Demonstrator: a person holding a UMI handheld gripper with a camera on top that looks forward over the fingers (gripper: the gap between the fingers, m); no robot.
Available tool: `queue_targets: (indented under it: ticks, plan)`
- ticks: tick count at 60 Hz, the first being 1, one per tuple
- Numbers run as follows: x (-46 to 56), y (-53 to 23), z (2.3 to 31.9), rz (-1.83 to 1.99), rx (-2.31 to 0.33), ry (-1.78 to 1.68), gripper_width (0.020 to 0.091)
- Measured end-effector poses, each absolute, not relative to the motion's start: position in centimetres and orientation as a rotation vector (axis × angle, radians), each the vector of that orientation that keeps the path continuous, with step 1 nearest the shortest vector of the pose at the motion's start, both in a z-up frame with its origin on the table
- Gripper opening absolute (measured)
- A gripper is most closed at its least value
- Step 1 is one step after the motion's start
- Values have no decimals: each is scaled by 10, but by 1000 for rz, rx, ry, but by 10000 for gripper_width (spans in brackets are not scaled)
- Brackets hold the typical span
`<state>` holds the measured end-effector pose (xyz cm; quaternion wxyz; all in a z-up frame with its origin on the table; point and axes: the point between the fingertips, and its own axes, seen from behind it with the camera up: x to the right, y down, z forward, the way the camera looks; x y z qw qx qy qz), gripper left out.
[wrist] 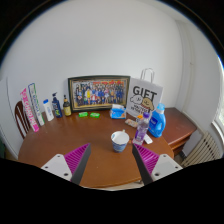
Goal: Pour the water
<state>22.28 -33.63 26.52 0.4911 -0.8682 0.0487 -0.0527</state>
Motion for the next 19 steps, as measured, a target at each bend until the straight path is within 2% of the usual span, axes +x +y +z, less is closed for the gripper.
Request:
queue_targets:
  ticks: [19]
  plan:
    - [209,-355,275,-147,-2099,116,856]
